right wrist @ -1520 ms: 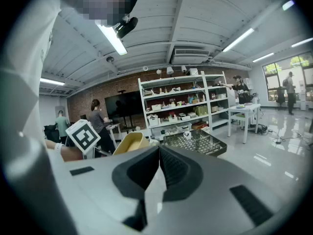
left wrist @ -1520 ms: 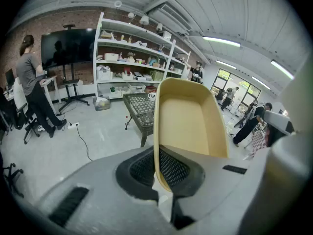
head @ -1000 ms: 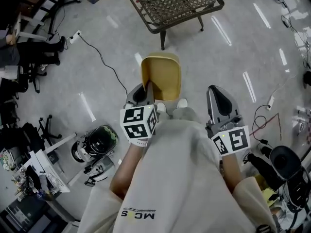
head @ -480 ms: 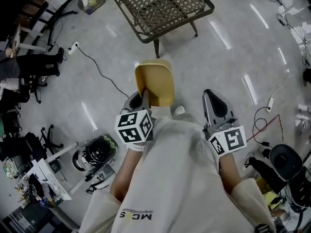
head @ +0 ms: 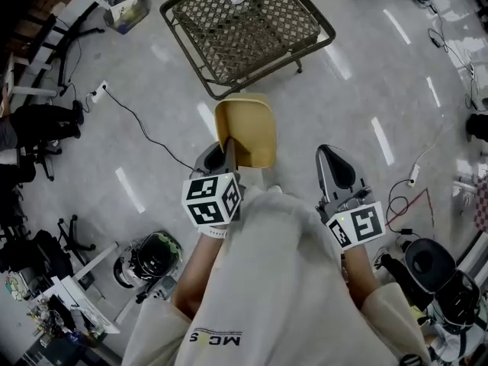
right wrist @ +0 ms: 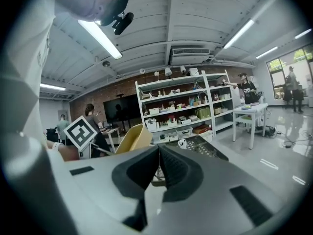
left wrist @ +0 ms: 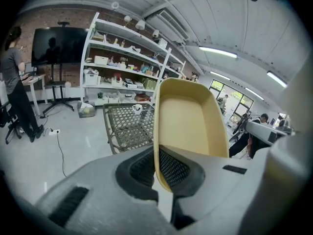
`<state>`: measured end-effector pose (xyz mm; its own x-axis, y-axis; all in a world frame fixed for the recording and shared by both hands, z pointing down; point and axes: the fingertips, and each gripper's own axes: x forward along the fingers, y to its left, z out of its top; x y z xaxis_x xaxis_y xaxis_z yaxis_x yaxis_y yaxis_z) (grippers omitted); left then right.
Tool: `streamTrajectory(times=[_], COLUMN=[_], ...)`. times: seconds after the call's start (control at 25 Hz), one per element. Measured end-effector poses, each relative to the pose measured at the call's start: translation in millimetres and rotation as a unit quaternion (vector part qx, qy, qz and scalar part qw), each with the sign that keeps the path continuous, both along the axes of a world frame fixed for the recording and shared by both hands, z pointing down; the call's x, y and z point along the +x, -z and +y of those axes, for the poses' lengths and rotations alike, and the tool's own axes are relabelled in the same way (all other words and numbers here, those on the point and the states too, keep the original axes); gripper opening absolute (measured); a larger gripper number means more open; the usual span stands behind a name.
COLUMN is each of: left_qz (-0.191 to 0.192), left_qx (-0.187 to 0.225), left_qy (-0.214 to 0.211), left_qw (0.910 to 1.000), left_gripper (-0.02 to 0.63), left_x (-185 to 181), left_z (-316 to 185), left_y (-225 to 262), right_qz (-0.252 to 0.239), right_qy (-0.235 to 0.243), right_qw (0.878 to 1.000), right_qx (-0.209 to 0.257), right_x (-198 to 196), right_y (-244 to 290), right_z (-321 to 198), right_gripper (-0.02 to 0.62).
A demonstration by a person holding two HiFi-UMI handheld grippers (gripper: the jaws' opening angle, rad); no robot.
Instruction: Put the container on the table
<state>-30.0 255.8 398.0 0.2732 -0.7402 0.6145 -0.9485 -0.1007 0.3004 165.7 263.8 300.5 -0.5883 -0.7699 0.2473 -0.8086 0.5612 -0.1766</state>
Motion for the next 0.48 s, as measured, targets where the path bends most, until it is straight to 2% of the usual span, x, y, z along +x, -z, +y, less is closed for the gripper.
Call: streamTrajectory(times=[0.28, 0.48], left_qz=[0.007, 0.010], left_qx=[-0.008, 0.005], left_qy=[-0.046, -0.063], left_qw=[0.9989, 0.9980], left_gripper=[0.023, 0.023], left_x=[-24.6, -43.6], left_z=[-135.5, -216.9], left_y=[11.6, 22.4], right_qz=[0.013, 0.007], right_qy=[-0.040, -0.051], right_qw=[0.999, 0.999], right_qx=[-0.008, 0.000], right_x=[-27.9, -51.2], right_y=[11.1, 23.1], right_z=[-130.1, -206.6], right_gripper=[0.020, 0.020])
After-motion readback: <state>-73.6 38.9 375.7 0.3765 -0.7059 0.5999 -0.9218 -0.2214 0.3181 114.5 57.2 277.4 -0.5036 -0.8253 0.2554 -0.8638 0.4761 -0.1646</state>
